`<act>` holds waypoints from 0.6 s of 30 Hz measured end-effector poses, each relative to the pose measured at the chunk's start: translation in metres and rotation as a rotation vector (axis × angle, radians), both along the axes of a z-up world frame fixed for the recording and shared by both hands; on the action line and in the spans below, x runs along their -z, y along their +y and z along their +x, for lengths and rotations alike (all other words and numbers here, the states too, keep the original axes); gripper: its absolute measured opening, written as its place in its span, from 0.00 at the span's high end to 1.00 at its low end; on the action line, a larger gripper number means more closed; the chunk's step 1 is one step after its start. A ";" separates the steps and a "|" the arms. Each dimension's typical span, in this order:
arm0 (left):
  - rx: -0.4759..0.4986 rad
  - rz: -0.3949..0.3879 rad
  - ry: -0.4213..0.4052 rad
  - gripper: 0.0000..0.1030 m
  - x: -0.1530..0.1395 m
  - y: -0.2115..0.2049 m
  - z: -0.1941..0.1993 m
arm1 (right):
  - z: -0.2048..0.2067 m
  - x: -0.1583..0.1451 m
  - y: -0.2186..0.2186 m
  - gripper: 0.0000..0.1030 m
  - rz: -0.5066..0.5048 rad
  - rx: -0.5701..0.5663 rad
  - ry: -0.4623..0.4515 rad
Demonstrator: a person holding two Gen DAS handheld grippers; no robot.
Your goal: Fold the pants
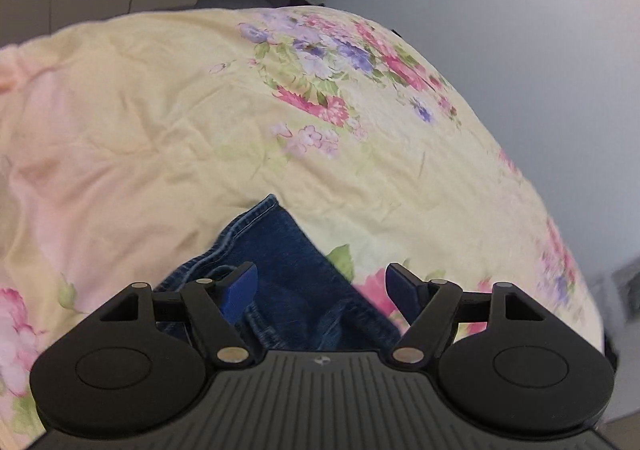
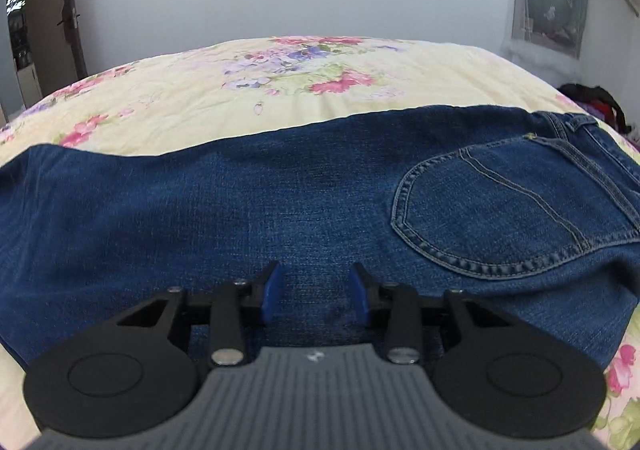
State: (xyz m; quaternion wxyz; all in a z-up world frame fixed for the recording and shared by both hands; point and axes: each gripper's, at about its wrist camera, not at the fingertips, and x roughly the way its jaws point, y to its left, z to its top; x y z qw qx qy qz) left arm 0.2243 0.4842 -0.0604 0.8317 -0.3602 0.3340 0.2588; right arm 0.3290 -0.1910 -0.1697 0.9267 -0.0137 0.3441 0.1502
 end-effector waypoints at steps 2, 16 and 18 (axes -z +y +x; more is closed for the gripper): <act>0.112 0.164 0.051 0.17 0.009 -0.028 -0.009 | 0.004 0.000 -0.002 0.64 0.013 0.002 0.005; 0.503 0.444 0.318 0.70 0.059 -0.082 0.020 | -0.017 0.004 0.039 0.52 -0.318 -0.054 -0.115; 0.508 0.431 0.330 0.93 0.058 -0.080 0.026 | -0.018 0.004 0.038 0.49 -0.318 -0.044 -0.118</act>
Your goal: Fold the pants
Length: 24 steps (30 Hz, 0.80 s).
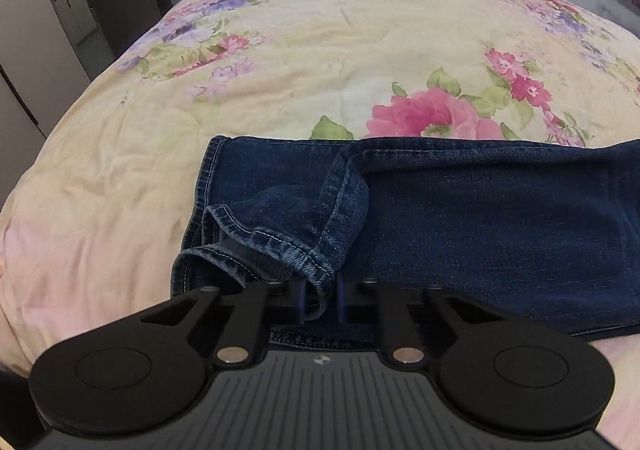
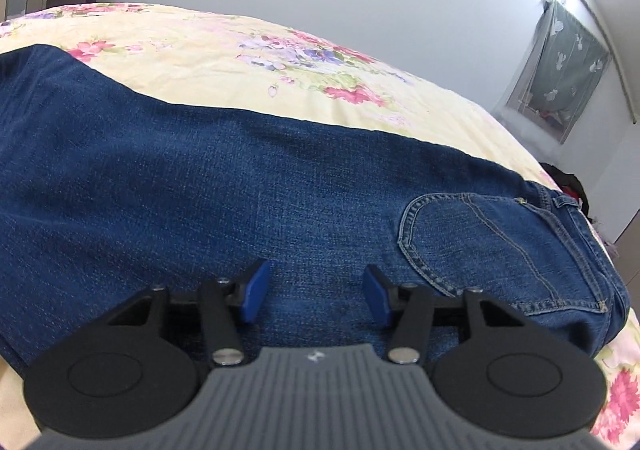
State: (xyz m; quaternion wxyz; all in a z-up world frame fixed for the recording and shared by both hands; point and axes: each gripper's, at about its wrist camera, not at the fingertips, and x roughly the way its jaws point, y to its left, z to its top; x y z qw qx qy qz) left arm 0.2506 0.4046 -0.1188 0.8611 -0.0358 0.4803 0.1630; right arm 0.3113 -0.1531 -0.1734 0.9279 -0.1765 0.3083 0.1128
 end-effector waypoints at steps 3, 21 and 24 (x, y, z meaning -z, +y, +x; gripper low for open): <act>-0.080 -0.075 -0.093 0.95 -0.019 0.024 0.004 | 0.003 0.001 -0.002 0.47 0.012 0.010 0.003; -0.634 -0.011 -0.343 0.21 -0.037 0.094 -0.036 | 0.005 0.000 -0.003 0.46 0.035 0.016 0.013; -0.683 -0.098 -0.312 0.21 -0.018 0.088 -0.062 | 0.005 0.000 -0.003 0.46 0.036 0.016 0.014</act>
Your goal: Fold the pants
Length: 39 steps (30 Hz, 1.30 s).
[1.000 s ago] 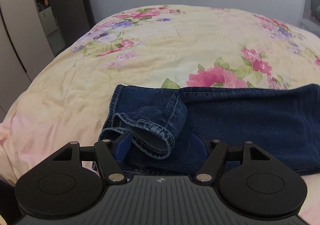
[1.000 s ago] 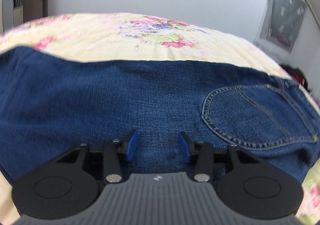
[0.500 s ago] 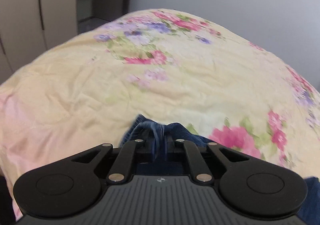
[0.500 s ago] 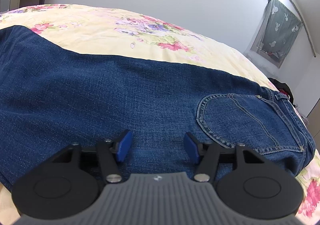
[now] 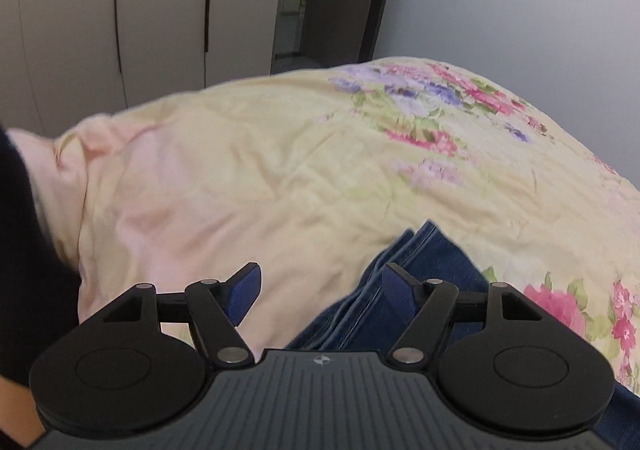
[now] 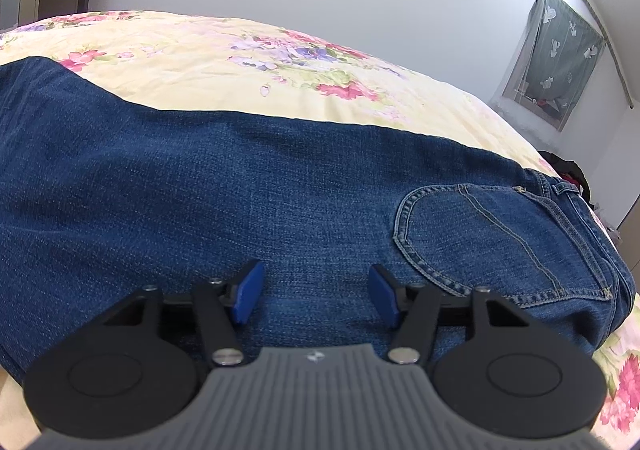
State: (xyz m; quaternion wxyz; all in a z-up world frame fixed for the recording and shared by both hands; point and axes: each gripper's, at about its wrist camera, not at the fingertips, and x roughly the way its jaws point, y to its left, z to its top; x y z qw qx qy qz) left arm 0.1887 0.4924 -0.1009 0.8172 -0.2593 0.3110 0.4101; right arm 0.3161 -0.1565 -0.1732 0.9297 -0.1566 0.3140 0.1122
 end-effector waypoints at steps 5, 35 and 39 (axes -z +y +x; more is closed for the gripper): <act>-0.022 -0.207 -0.126 0.21 0.026 -0.018 -0.036 | 0.001 -0.001 -0.001 0.46 0.008 0.003 0.006; -0.090 -0.150 -0.106 0.71 0.043 -0.016 -0.039 | -0.018 -0.046 0.038 0.39 0.166 -0.188 -0.065; -0.051 -0.185 -0.126 0.70 0.042 -0.023 -0.050 | -0.004 -0.057 0.099 0.61 0.322 -0.307 0.054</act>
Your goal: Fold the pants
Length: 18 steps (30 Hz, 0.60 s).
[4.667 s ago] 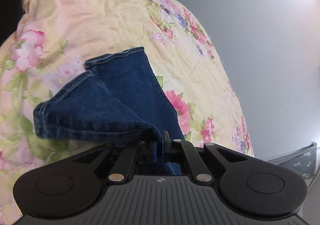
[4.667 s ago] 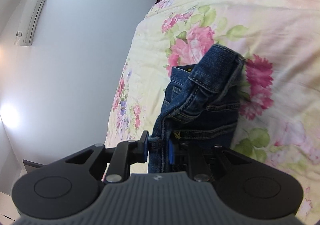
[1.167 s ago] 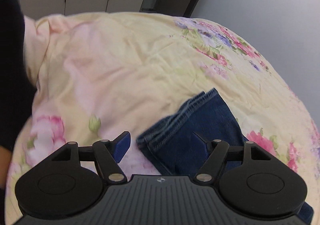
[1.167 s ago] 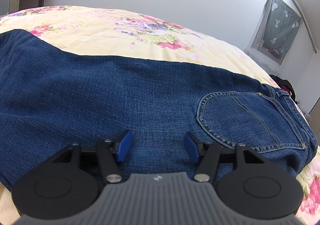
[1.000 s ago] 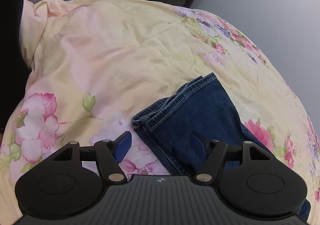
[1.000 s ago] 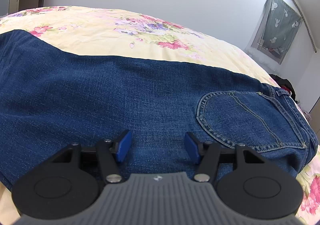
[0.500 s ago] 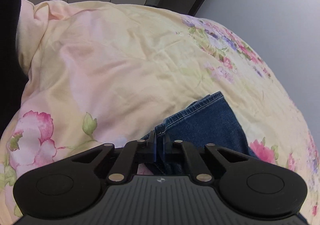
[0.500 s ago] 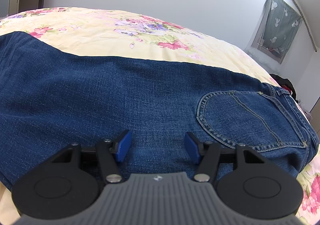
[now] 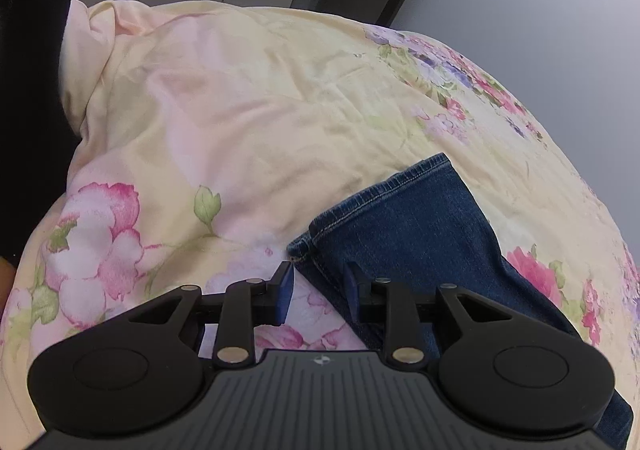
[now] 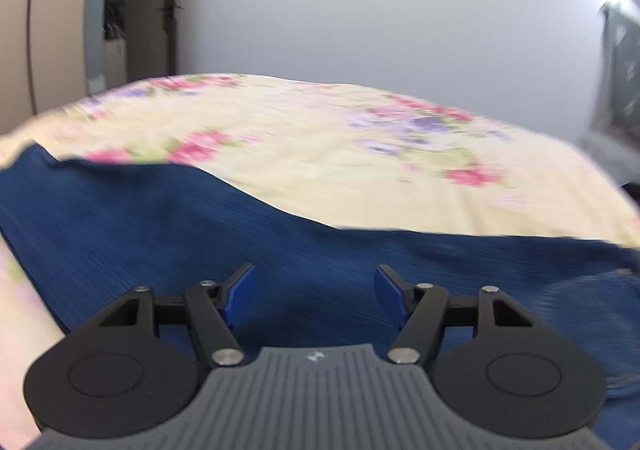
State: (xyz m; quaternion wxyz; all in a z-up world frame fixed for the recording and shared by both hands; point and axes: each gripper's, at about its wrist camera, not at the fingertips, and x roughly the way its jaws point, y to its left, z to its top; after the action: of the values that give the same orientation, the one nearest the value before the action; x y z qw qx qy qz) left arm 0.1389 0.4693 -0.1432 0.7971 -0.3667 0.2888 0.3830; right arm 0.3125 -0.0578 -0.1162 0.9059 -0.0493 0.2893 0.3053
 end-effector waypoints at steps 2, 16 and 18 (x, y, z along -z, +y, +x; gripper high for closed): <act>0.027 -0.013 -0.007 0.69 0.001 -0.003 -0.004 | 0.014 0.005 0.038 0.93 -0.018 -0.017 0.083; 0.184 -0.160 -0.172 0.31 0.022 -0.017 -0.008 | 0.039 0.029 0.066 0.76 0.212 0.184 0.203; 0.169 -0.176 -0.193 0.27 0.026 -0.016 -0.008 | 0.017 0.030 0.056 0.73 0.241 0.177 0.208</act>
State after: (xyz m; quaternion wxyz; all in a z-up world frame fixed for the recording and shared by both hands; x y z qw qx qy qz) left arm 0.1313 0.4529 -0.1693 0.8155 -0.4446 0.2729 0.2505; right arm 0.3291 -0.0018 -0.1461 0.8938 0.1172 0.3460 0.2601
